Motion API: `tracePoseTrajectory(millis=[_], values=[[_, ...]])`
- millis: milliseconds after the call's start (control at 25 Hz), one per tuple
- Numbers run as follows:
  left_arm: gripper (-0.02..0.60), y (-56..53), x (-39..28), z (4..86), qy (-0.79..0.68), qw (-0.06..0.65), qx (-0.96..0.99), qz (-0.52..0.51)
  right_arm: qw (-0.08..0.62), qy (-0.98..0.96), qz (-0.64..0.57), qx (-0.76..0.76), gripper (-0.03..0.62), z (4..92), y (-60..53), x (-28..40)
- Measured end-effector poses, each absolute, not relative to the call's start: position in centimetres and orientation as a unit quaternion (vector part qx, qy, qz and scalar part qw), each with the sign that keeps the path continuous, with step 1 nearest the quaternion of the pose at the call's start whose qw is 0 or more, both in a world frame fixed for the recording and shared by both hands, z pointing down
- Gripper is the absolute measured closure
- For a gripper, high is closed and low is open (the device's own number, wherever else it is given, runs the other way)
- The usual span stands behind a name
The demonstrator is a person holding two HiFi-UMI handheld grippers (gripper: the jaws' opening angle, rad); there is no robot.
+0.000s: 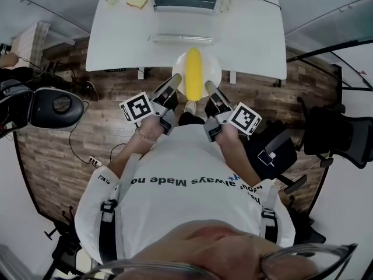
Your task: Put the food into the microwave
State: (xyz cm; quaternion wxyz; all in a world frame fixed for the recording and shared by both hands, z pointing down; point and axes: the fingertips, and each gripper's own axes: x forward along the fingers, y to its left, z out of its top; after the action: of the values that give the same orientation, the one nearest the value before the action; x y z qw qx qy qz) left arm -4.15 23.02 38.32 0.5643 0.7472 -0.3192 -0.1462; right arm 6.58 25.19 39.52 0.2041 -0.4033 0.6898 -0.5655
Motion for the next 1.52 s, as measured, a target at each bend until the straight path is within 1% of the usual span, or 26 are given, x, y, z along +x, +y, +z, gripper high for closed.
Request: tracePoseTrajectory(millis=[200,440,640,840,1040,1200,1520], values=[[0.565,20.7,-2.6,38.4,-0.322,0.566,0.742,-0.162,0.194,0.694,-0.567,-0.399,0.568,39.7,22.7,8.0],[0.565,18.7,-2.4,38.3,-0.321,0.575,0.733,-0.170,0.195,0.694,-0.569,-0.395,0.568,39.8,20.6,8.1],[0.565,16.9,-2.9,39.0,-0.338,0.563,0.739,-0.150,0.191,0.692,-0.573,-0.396,0.568,40.1,18.8,8.1],[0.565,14.1,-3.1,38.0,-0.320,0.572,0.734,-0.178,0.190,0.694,-0.570,-0.396,0.568,39.8,15.9,7.4],[0.565,10.8,-3.8,38.4,-0.316,0.582,0.727,-0.183,0.190,0.694,-0.570,-0.397,0.568,40.1,12.6,6.5],[0.565,7.6,-5.1,39.1,-0.323,0.563,0.744,-0.158,0.189,0.690,-0.571,-0.402,0.568,40.5,9.7,5.6],[0.565,1.2,-6.9,39.5,-0.315,0.575,0.738,-0.160,0.185,0.683,-0.572,-0.413,0.568,40.8,3.4,3.8]])
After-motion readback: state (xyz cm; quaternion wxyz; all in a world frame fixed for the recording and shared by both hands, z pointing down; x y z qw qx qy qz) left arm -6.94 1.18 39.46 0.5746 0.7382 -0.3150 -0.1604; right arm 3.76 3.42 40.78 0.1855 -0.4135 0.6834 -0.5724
